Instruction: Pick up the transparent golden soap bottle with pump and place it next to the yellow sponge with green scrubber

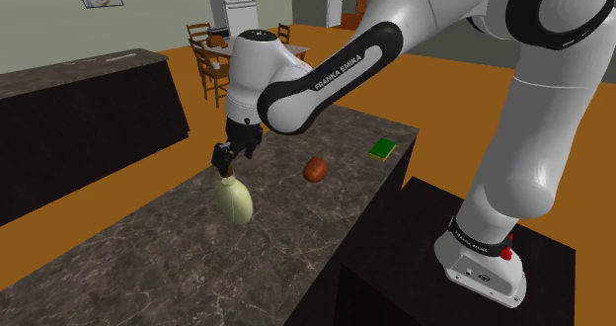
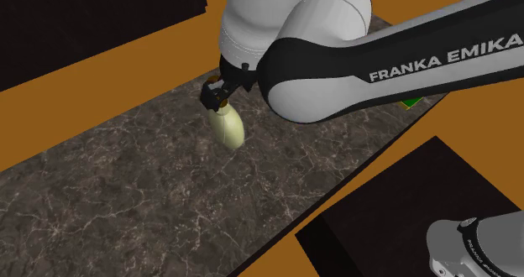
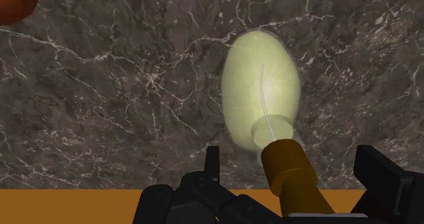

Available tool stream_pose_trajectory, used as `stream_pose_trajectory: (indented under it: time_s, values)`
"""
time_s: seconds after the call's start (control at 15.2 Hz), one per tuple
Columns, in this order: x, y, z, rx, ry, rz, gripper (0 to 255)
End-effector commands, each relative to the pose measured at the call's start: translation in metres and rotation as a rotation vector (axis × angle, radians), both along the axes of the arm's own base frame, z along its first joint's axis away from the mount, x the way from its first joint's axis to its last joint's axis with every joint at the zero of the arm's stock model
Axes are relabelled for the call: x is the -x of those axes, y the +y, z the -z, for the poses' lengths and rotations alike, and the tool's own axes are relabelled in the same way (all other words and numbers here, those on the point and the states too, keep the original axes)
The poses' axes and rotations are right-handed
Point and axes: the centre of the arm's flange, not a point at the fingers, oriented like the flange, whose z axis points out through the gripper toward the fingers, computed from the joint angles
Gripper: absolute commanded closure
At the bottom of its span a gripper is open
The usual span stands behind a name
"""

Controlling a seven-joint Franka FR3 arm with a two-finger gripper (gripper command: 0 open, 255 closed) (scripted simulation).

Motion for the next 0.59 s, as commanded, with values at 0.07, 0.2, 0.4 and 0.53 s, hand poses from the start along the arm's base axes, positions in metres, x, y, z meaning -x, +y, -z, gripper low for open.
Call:
stream_pose_trajectory:
  time_s: [0.07, 0.2, 0.4, 0.53]
  values:
    - [-0.007, 0.011, 0.015, 0.0, -0.006, -0.005, 0]
    - [-0.01, 0.012, 0.025, 0.0, -0.006, -0.005, 0]
    - [-0.015, 0.015, 0.04, 0.0, -0.006, -0.005, 0]
    - [-0.016, 0.015, 0.043, 0.0, -0.006, -0.005, 0]
